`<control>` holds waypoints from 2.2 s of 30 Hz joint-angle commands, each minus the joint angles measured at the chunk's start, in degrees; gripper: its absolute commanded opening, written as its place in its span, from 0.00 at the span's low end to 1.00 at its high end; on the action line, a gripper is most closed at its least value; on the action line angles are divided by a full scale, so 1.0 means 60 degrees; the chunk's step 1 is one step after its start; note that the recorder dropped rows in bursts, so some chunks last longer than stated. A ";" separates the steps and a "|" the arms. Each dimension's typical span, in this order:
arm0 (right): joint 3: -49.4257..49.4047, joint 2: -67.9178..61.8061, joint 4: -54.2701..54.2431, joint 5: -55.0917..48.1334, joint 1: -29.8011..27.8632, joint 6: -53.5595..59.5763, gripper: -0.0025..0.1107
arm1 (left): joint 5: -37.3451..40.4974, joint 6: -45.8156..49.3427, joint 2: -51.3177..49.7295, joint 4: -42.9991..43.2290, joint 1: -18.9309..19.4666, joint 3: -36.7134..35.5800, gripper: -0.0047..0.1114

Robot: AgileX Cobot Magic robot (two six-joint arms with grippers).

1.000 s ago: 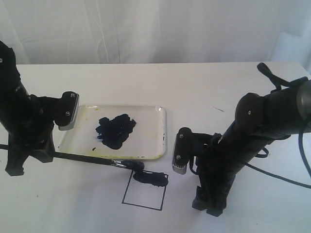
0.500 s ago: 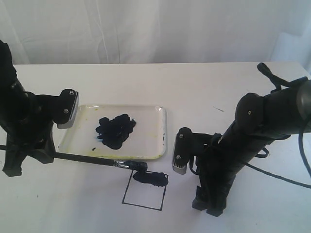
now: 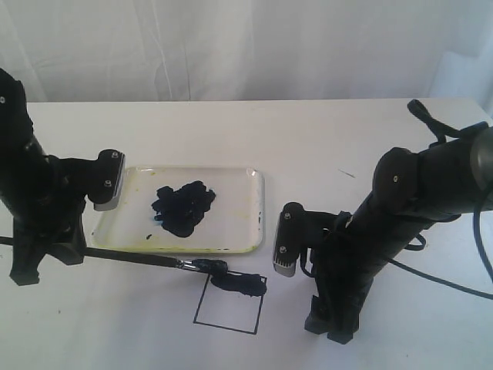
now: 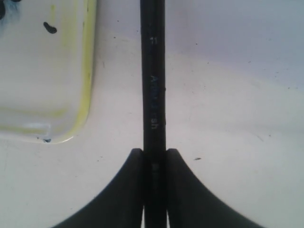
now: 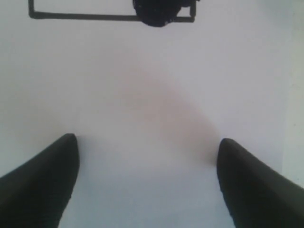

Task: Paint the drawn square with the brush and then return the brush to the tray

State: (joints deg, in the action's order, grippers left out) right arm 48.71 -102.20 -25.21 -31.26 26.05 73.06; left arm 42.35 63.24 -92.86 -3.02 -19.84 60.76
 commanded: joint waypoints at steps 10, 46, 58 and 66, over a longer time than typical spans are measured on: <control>-0.0038 -0.0104 0.0141 0.0275 0.0027 0.0030 0.68 | -0.0326 -0.0084 0.0027 0.0406 -0.0047 -0.0451 0.04; -0.0038 -0.0104 0.0141 0.0317 0.0027 0.0030 0.68 | 0.0275 0.1714 0.0942 -0.0084 -0.0047 -0.0838 0.04; -0.0038 -0.0104 0.0141 0.0296 0.0027 -0.0188 0.68 | -0.0237 0.2275 0.0924 -0.0019 -0.0047 -0.1475 0.04; -0.0038 -0.0104 0.0141 0.0296 0.0027 -0.0188 0.68 | -0.0573 0.1844 0.0924 0.0279 -0.0047 -0.1489 0.04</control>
State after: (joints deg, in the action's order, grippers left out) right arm 48.71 -102.20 -25.21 -31.26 26.05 72.06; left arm 38.87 75.79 -87.83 -2.10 -19.84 52.17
